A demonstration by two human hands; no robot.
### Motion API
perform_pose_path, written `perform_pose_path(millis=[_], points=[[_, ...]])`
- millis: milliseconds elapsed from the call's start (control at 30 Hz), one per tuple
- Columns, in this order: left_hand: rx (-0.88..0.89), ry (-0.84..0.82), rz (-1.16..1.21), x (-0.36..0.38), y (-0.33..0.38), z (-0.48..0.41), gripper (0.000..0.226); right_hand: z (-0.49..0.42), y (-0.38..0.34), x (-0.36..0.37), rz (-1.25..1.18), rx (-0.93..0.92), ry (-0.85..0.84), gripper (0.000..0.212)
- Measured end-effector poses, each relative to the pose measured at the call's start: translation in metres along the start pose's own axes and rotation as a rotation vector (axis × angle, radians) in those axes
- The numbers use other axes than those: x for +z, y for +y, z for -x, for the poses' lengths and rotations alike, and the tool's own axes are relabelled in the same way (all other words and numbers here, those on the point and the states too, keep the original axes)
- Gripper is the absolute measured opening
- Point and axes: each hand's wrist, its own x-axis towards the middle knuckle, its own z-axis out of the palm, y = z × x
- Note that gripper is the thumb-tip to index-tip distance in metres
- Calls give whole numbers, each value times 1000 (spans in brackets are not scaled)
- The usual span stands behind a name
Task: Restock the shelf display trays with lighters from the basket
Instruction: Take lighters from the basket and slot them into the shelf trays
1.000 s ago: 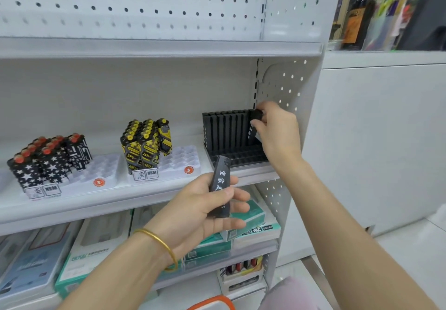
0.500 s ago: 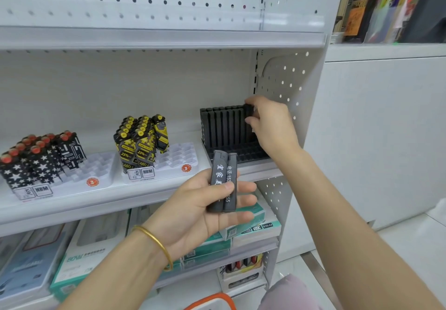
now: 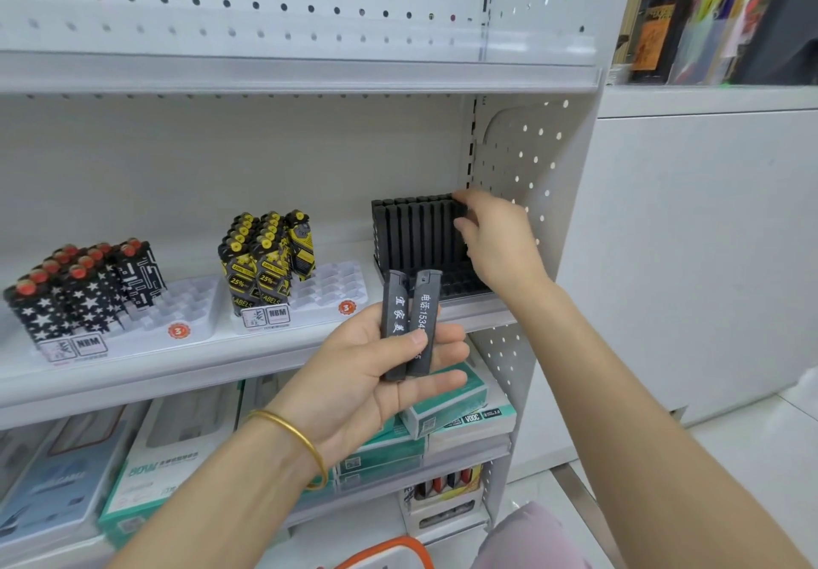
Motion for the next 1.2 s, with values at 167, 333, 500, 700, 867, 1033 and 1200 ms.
perform_pose_path(millis=[167,333,500,700,867,1033,1200], points=[[20,11,-42,1,-1,-4,22,40,-14,-24,-310,126,56,30],[43,-15,-113,7,-1,-12,24,75,-33,-49,-732,173,-333,9],[122,55,-234,9,3,-17,24,52,-25,-53,-674,191,33,16],[195,133,-400,11,5,-20,26,20,-10,-25,80,22,277,25],[153,142,-492,8,2,-24,24,8,2,-6,185,68,250,30],[144,140,-524,5,3,-24,21,6,2,-9,144,13,185,23],[141,142,-517,3,3,-25,21,5,3,-4,178,-9,99,29]])
